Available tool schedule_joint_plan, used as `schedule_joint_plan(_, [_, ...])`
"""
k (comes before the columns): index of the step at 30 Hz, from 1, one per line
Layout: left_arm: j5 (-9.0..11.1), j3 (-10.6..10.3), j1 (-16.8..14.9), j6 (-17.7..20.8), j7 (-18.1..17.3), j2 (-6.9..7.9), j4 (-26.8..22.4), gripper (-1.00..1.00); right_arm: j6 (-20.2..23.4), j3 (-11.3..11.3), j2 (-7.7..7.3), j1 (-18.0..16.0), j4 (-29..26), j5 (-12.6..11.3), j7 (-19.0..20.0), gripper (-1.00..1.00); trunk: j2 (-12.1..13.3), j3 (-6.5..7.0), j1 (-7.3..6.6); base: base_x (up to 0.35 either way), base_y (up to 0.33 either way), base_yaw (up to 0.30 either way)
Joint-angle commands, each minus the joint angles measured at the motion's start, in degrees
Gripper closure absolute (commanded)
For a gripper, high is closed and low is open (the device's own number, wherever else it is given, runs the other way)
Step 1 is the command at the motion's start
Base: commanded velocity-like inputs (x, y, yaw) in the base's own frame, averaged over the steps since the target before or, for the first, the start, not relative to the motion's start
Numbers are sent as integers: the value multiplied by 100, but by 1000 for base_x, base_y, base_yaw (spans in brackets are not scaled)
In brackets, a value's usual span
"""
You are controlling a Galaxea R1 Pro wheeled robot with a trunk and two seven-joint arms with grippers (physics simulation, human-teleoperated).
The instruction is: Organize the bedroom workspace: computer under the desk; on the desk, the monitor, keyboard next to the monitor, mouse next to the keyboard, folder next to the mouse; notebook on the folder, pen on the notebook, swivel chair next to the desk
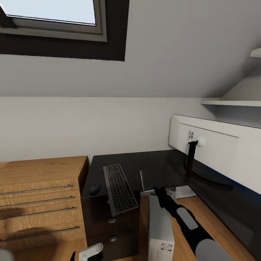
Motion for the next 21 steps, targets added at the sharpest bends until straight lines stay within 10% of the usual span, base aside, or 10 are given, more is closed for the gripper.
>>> schedule_joint_plan(1, [49,-14,-4,-78,10,5,-11,-100,45,1,-1,-4,18,-56,14,100,-3,-5,0,0,0,0])
schedule_joint_plan(11, [49,-33,-4,-228,5,46,-136,-100,164,-6,-7,-4,128,-53,-143,100,-3,-5,0,0,0,0])
schedule_joint_plan(21, [73,-45,-4,-246,14,445,-607,-100,162,-9,-23,-12,135,-53,-541,100,-3,-5,0,0,0,0])
